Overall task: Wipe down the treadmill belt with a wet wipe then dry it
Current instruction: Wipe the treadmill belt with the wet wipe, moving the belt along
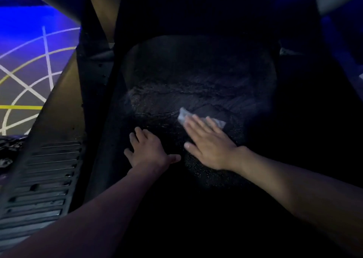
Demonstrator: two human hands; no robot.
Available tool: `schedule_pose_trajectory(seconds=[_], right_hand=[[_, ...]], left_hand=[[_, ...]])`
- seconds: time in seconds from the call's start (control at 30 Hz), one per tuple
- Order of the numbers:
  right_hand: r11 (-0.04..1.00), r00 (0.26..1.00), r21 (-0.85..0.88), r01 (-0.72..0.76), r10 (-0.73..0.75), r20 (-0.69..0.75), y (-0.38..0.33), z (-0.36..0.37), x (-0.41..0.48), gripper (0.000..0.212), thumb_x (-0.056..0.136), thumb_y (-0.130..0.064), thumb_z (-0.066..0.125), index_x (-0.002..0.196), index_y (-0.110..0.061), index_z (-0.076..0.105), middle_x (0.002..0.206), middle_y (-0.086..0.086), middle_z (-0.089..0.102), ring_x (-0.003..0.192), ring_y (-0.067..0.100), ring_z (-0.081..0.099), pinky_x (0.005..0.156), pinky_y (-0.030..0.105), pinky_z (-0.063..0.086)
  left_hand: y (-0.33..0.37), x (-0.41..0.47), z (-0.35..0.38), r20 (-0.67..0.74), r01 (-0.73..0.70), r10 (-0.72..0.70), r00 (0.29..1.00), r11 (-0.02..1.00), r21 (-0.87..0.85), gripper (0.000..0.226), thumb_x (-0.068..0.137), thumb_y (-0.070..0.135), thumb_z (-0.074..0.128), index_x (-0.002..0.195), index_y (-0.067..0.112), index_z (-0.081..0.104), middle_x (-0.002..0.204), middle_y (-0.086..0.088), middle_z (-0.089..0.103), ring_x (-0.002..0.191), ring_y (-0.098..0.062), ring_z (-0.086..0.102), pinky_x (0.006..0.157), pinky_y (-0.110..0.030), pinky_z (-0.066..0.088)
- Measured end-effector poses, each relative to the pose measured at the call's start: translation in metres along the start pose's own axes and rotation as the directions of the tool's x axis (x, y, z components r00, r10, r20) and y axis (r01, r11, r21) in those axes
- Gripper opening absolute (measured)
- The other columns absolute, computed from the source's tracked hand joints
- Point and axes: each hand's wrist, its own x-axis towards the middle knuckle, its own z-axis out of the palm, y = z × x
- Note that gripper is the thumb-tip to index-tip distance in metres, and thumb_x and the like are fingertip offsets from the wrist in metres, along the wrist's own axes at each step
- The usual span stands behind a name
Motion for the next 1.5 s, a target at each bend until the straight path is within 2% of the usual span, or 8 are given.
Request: schedule_pose_trajectory(seconds=[0.33, 0.47, 0.6, 0.73, 0.87, 1.0, 1.17, 1.5], right_hand=[[0.99, 0.991, -0.038, 0.136, -0.136, 0.011, -0.012, -0.003, 0.011, 0.069, 0.104, -0.054, 0.01, 0.158, -0.017, -0.012, 0.164, -0.002, -0.021, 0.149, 0.01, -0.025, 0.121, 0.038, -0.017], [0.985, 0.983, 0.02, -0.173, 0.174, -0.057, -0.012, -0.009, 0.029, 0.07, 0.103, -0.054, 0.007, 0.156, -0.014, -0.016, 0.163, 0.001, -0.024, 0.148, 0.013, -0.027, 0.121, 0.04, -0.017], [0.985, 0.985, -0.025, 0.168, -0.167, 0.034, -0.037, -0.006, 0.027, 0.069, 0.105, -0.053, 0.015, 0.158, -0.016, -0.008, 0.165, -0.001, -0.019, 0.149, 0.011, -0.024, 0.121, 0.037, -0.017], [0.993, 0.991, -0.004, -0.121, 0.121, -0.063, -0.029, -0.01, 0.046, 0.069, 0.104, -0.052, 0.011, 0.157, -0.013, -0.009, 0.165, 0.003, -0.018, 0.15, 0.014, -0.022, 0.122, 0.04, -0.015], [0.974, 0.977, -0.078, 0.212, -0.214, -0.015, -0.053, -0.001, 0.044, 0.07, 0.105, -0.052, 0.019, 0.159, -0.013, -0.001, 0.167, 0.003, -0.01, 0.152, 0.015, -0.016, 0.123, 0.041, -0.011], [0.997, 0.993, -0.014, -0.082, 0.08, -0.091, -0.048, -0.01, 0.063, 0.069, 0.104, -0.052, 0.013, 0.158, -0.013, -0.005, 0.166, 0.004, -0.013, 0.151, 0.016, -0.018, 0.123, 0.041, -0.012], [0.959, 0.968, -0.141, 0.246, -0.25, -0.017, -0.069, 0.002, 0.064, 0.075, 0.096, -0.055, -0.004, 0.158, -0.014, -0.004, 0.167, 0.002, -0.01, 0.152, 0.015, -0.015, 0.123, 0.041, -0.008], [0.991, 0.997, -0.124, 0.052, -0.058, -0.049, -0.085, -0.008, 0.094, 0.068, 0.105, -0.049, 0.012, 0.157, -0.011, -0.01, 0.166, 0.005, -0.016, 0.152, 0.017, -0.017, 0.123, 0.041, -0.01]], left_hand=[[-0.025, 0.002, -0.008, -0.027, -0.041, 0.043, 0.999, 0.995, 0.086, 0.117, 0.07, 0.053, 0.079, 0.151, 0.008, 0.007, 0.158, -0.022, -0.002, 0.147, -0.039, 0.0, 0.116, -0.053, 0.015], [-0.028, 0.003, -0.008, -0.005, 0.004, -0.004, 1.0, 0.999, 0.049, 0.123, 0.068, 0.057, 0.079, 0.152, 0.004, 0.006, 0.159, -0.025, -0.002, 0.148, -0.039, -0.001, 0.115, -0.053, 0.018], [-0.042, 0.004, -0.013, -0.018, -0.048, 0.049, 0.999, 0.998, 0.041, 0.123, 0.066, 0.062, 0.078, 0.153, 0.009, 0.009, 0.161, -0.018, 0.003, 0.149, -0.032, 0.004, 0.115, -0.048, 0.021], [-0.062, 0.006, -0.015, -0.036, -0.133, 0.136, 0.99, 0.987, 0.085, 0.119, 0.071, 0.055, 0.077, 0.153, 0.007, 0.006, 0.16, -0.014, 0.007, 0.146, -0.032, 0.012, 0.116, -0.043, 0.025], [-0.061, 0.0, -0.011, -0.09, -0.035, 0.039, 0.995, 0.998, 0.051, 0.12, 0.07, 0.055, 0.078, 0.152, 0.004, 0.006, 0.158, -0.019, 0.002, 0.146, -0.034, 0.009, 0.116, -0.043, 0.022], [-0.062, -0.001, -0.01, -0.1, 0.038, -0.035, 0.994, 0.999, 0.033, 0.118, 0.068, 0.061, 0.076, 0.149, 0.001, 0.015, 0.153, -0.02, 0.014, 0.143, -0.035, 0.016, 0.114, -0.044, 0.026], [-0.076, -0.002, -0.011, -0.046, -0.034, 0.035, 0.998, 0.999, 0.024, 0.12, 0.071, 0.065, 0.071, 0.153, 0.005, 0.007, 0.161, -0.017, 0.002, 0.149, -0.03, 0.005, 0.117, -0.041, 0.021], [-0.08, -0.009, -0.006, -0.117, 0.05, -0.054, 0.992, 0.998, -0.033, 0.119, 0.074, 0.052, 0.076, 0.153, 0.002, 0.004, 0.16, -0.016, 0.0, 0.149, -0.029, 0.003, 0.118, -0.037, 0.017]])
